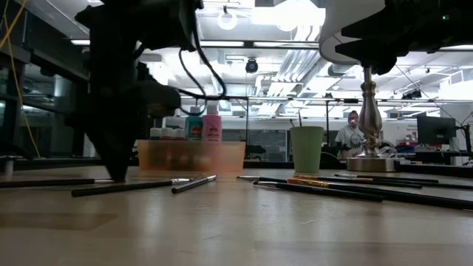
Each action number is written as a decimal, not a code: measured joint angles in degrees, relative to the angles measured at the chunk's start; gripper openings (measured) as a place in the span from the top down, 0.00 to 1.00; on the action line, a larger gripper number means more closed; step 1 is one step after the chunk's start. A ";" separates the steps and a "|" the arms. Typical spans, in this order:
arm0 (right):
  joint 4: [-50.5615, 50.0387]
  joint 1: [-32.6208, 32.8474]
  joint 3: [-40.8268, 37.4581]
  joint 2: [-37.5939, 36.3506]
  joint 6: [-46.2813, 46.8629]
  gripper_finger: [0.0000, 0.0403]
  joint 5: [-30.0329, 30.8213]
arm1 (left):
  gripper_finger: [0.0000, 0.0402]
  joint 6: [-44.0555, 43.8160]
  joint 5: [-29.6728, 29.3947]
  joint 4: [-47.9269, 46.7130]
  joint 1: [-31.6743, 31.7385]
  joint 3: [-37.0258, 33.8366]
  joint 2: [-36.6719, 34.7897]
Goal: Pick & Place Paint Supplies
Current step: Put the silver paint brush into the green cup
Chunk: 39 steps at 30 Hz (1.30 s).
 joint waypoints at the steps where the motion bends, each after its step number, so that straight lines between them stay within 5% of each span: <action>1: 0.00 0.01 0.00 -0.01 -0.01 0.41 0.00 | 1.00 1.53 -0.86 -0.36 0.00 0.71 -0.26; 11: -0.36 0.00 -0.02 0.00 -0.01 0.41 -0.02 | 1.00 18.54 -14.13 -2.31 0.07 8.39 -4.73; 20: -1.22 0.00 -0.07 0.00 0.00 0.41 0.00 | 1.00 41.06 -25.20 12.79 2.75 9.21 -6.64; 28: -1.44 0.01 -0.07 -0.02 -0.01 0.41 -0.01 | 1.00 53.91 -24.55 20.67 8.65 9.21 -6.64; 39: -1.83 0.00 -0.04 -0.02 0.00 0.41 0.00 | 1.00 70.10 -9.33 39.50 16.11 9.21 -6.64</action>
